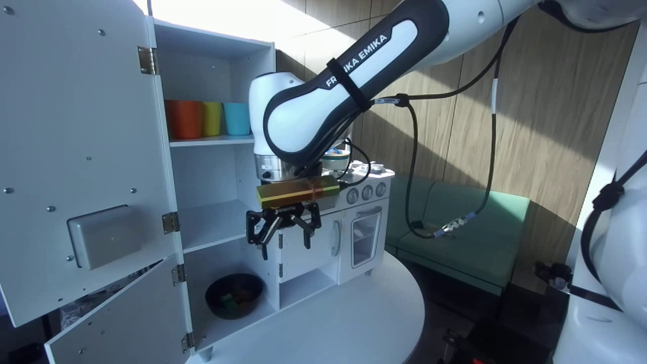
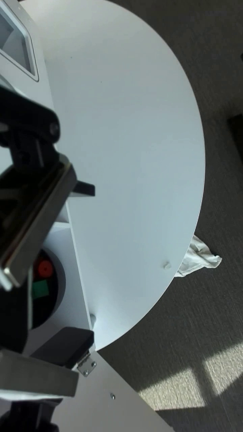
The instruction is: Close the bottom cabinet door to the far right, close the cabinet door directly under the sink, close the bottom refrigerator door, close the top refrigerator door
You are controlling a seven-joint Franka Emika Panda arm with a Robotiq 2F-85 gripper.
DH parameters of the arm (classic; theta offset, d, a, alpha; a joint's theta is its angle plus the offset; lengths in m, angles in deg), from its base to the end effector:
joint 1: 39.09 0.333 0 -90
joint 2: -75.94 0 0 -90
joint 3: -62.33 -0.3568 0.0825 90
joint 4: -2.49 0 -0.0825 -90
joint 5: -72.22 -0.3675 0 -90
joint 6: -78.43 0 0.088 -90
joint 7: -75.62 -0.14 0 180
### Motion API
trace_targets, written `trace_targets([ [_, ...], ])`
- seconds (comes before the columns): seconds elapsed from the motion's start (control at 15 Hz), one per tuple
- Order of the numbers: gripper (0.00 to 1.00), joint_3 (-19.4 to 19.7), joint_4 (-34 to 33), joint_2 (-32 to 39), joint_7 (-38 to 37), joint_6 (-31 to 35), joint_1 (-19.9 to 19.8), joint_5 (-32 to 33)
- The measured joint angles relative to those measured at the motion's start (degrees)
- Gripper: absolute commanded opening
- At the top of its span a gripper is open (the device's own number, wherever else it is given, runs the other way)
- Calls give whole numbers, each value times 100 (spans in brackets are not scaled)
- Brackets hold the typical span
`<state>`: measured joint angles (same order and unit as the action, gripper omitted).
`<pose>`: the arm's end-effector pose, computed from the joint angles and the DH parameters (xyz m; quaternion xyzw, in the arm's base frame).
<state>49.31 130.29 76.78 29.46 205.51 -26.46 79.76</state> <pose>0.4638 0.2140 0.3817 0.9891 -0.1379 0.0187 0.0485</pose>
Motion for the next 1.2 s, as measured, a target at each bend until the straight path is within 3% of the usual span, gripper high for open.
trace_targets([
  [0.27,100,-339,-310,626,-336,1355,464,6],
  [0.47,100,-309,-657,1119,-636,2146,719,85],
  [0.87,100,442,-1315,2049,-1665,3372,1326,536],
  [1.2,100,918,-1589,2474,-2157,3810,1922,531],
])
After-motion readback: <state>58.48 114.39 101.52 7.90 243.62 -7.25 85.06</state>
